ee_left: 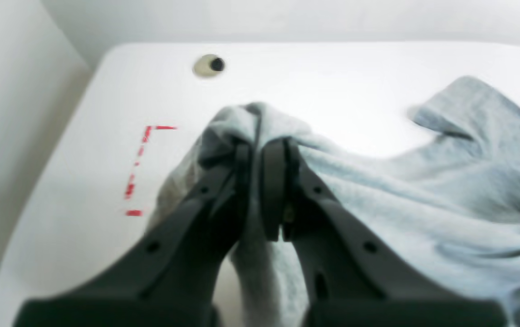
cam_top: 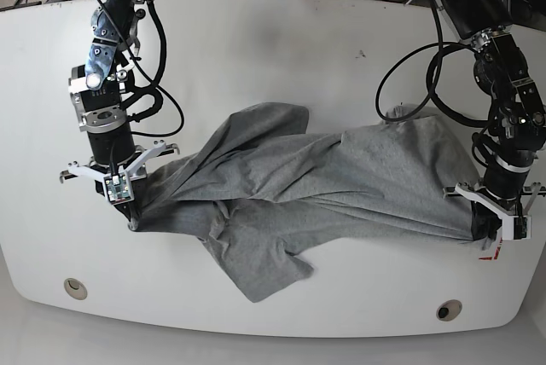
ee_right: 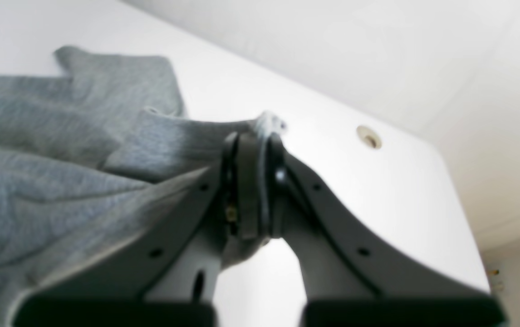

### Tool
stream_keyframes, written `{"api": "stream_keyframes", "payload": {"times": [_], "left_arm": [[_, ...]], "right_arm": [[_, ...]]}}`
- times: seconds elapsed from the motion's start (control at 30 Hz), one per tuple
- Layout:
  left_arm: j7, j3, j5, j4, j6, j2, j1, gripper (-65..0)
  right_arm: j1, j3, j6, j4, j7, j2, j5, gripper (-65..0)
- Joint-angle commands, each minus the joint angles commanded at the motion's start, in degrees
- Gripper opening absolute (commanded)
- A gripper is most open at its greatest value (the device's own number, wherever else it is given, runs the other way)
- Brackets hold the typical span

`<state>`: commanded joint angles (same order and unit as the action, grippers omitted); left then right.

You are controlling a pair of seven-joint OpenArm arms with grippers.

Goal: Layout the t-shirt on the table in an organized manner, then fold the t-shirt properly
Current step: 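Lift the shirt with both grippers and pull them apart to stretch it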

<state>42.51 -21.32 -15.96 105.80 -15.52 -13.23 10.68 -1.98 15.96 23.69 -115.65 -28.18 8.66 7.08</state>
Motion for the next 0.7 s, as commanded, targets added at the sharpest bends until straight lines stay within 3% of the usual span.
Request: {"api": "stream_keyframes", "payload": {"times": [0.13, 0.4, 0.53, 0.7], "left_arm": [[0.00, -2.55, 0.00, 0.00, 0.00, -1.58, -1.76, -65.0], [0.00, -5.54, -0.26, 1.76, 0.00, -4.92, -5.19, -64.9], [0.00, -7.03, -3.60, 2.46, -0.09, -5.54, -4.57, -64.7], [2.81, -7.21, -5.01, 3.60, -0.09, -7.65, -0.53, -64.7]], "right_arm": [[-1.58, 0.00, 0.00, 0.00, -3.16, 1.58, -0.09, -65.0], [-1.85, 1.14, 0.09, 0.18, -3.52, 4.13, -0.53, -64.8], [-3.69, 1.05, 0.18, 0.00, -3.43, 4.04, -0.53, -64.8], [-8.18, 1.05, 2.29, 0.00, -3.60, 4.04, -0.09, -64.8]]}}
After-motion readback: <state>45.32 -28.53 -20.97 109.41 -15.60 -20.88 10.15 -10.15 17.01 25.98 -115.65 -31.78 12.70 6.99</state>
